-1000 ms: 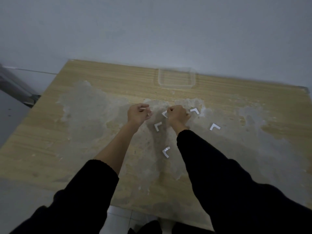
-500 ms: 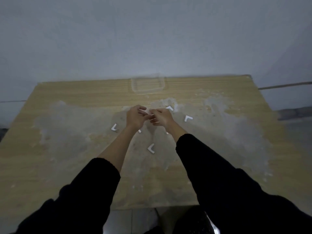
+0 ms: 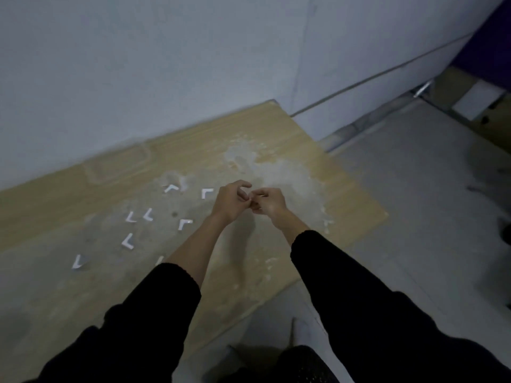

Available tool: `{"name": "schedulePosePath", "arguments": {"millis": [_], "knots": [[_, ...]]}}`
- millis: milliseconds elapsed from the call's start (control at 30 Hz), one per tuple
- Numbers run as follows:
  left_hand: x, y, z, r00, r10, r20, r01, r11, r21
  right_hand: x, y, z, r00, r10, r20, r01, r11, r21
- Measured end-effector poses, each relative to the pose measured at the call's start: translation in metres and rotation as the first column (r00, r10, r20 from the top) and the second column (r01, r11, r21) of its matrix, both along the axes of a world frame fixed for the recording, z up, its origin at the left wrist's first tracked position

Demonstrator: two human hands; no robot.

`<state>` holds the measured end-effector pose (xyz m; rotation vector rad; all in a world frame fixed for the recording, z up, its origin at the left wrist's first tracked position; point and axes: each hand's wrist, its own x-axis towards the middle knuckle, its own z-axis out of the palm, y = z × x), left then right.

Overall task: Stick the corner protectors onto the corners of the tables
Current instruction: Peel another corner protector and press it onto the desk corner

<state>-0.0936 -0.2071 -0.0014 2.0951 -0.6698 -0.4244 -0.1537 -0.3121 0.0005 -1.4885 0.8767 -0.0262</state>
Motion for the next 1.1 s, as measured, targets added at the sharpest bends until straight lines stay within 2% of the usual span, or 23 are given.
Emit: {"name": "schedulePosePath", "arguments": {"millis": [200, 333, 500, 700, 800, 900, 1100], "knots": [[-0.046, -0.095, -0.001, 0.966, -0.24, -0.097, 0.245, 0.969, 0.042, -0.069, -0.087, -0.009, 0.986, -0.167, -0.024, 0.164, 0.983, -0.085], [-0.072, -0.153, -0.011, 0.934, -0.346, -0.084, 0.355, 0.925, 0.133, -0.111, -0.141, -0.014, 0.949, -0.312, -0.038, 0.305, 0.943, -0.137], [-0.105, -0.22, -0.029, 0.869, -0.494, -0.014, 0.477, 0.832, 0.283, -0.155, -0.201, -0.025, 0.873, -0.485, -0.053, 0.469, 0.864, -0.183], [-0.135, -0.276, -0.046, 0.73, -0.68, 0.07, 0.578, 0.669, 0.468, -0.19, -0.251, -0.047, 0.781, -0.622, -0.056, 0.59, 0.764, -0.26], [-0.143, -0.298, -0.058, 0.677, -0.735, 0.051, 0.571, 0.567, 0.593, -0.202, -0.268, -0.056, 0.744, -0.665, -0.065, 0.624, 0.726, -0.289], [-0.14, -0.31, -0.06, 0.628, -0.778, 0.029, 0.581, 0.493, 0.648, -0.207, -0.278, -0.059, 0.751, -0.657, -0.065, 0.627, 0.741, -0.241], [-0.138, -0.315, -0.063, 0.62, -0.784, 0.026, 0.589, 0.487, 0.645, -0.205, -0.287, -0.061, 0.82, -0.561, -0.114, 0.518, 0.812, -0.27]]}}
